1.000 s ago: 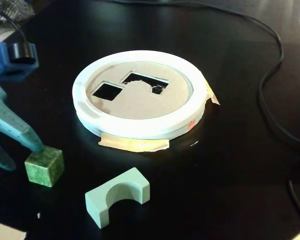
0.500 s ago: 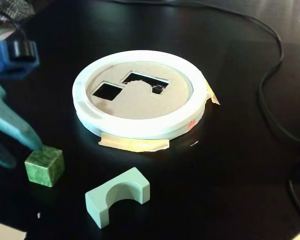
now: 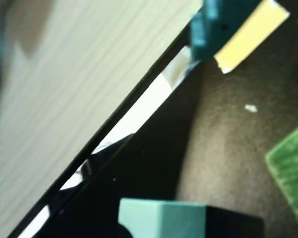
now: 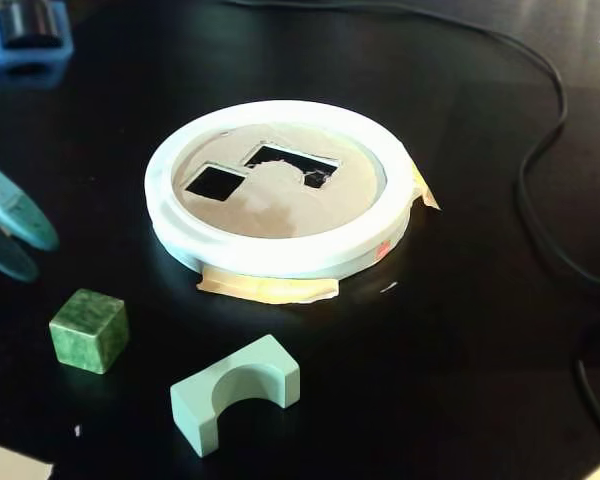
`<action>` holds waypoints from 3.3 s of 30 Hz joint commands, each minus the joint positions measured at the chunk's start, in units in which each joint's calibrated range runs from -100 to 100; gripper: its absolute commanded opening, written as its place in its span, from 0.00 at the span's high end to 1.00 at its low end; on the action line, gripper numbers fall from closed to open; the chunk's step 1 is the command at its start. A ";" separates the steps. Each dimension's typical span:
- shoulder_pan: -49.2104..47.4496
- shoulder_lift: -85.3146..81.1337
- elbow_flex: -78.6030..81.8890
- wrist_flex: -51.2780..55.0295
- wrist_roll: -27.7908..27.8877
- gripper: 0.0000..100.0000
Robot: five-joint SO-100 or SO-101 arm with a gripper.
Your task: Pick up the U shape block and drop it in corresponding U shaped hole
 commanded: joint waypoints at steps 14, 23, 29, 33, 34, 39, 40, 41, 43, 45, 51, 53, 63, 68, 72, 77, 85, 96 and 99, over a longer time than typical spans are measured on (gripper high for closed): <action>-9.99 78.06 -59.04 -1.17 -11.48 0.28; -10.61 96.51 -71.24 -1.07 -13.77 0.28; -11.36 103.76 -76.34 -1.17 -13.82 0.28; -11.61 108.60 -79.35 -1.07 -13.82 0.28; -11.61 109.23 -79.35 -1.07 -13.82 0.28; -11.61 110.21 -79.44 -1.07 -13.82 0.36; -11.61 110.12 -79.44 -1.07 -13.82 0.40; -11.61 110.12 -79.44 -1.07 -13.82 0.47; -11.61 110.03 -79.44 -1.07 -13.82 0.57; -11.61 109.85 -79.44 -1.17 -13.82 0.65; -11.61 109.14 -79.44 -1.77 -13.72 0.93; -11.61 109.14 -79.35 -1.87 -13.68 0.97; -11.49 105.73 -78.34 -0.97 -13.48 0.98; -11.49 96.42 -79.16 7.16 -14.07 0.98; -11.99 88.18 -79.44 20.91 -19.49 0.98; -24.60 79.13 -79.44 21.71 -28.47 0.98; -44.57 80.03 -79.26 7.46 -41.76 0.97; -52.19 96.15 -79.16 -28.36 -52.84 0.97; -54.18 98.57 -78.34 -32.28 -55.82 0.97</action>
